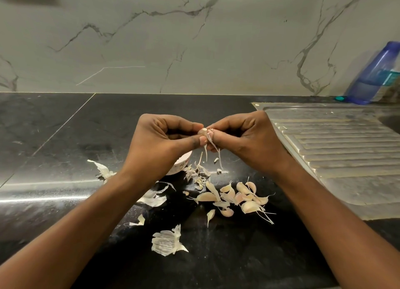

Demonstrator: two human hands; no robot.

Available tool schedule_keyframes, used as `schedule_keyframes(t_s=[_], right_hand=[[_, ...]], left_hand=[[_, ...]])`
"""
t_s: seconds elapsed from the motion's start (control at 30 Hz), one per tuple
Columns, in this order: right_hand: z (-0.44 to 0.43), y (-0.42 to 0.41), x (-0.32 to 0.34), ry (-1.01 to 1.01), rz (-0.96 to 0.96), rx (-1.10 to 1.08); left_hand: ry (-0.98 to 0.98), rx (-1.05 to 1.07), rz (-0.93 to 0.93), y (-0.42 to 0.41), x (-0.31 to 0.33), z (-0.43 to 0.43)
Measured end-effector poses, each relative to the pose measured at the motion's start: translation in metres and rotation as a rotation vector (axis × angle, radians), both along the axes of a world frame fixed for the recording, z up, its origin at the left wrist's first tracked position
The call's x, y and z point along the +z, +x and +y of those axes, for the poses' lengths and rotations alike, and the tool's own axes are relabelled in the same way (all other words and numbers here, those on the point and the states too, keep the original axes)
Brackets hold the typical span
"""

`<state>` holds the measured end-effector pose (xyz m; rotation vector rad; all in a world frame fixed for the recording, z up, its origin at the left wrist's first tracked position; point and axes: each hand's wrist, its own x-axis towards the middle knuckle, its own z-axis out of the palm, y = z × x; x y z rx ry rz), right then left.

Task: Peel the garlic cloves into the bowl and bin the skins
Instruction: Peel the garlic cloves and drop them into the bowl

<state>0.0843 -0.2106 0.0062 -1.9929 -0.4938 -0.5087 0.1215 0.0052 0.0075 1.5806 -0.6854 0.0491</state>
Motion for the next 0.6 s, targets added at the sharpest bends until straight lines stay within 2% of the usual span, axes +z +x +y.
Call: schedule_keyframes(t_s=[0.13, 0.33, 0.6], right_hand=[[-0.0029, -0.0002, 0.0032, 0.061, 0.048, 0.046], [-0.0066, 0.0002, 0.0049, 0.049, 0.095, 0.097], [-0.0025, -0.0007, 0.0033, 0.025, 0.021, 0.052]], left_hand=[[-0.033, -0.04, 0.039, 0.0009, 0.0062, 0.0042], [-0.024, -0.075, 0.072, 0.0016, 0.009, 0.0063], [-0.036, -0.091, 0.094, -0.0011, 0.0079, 0.0046]])
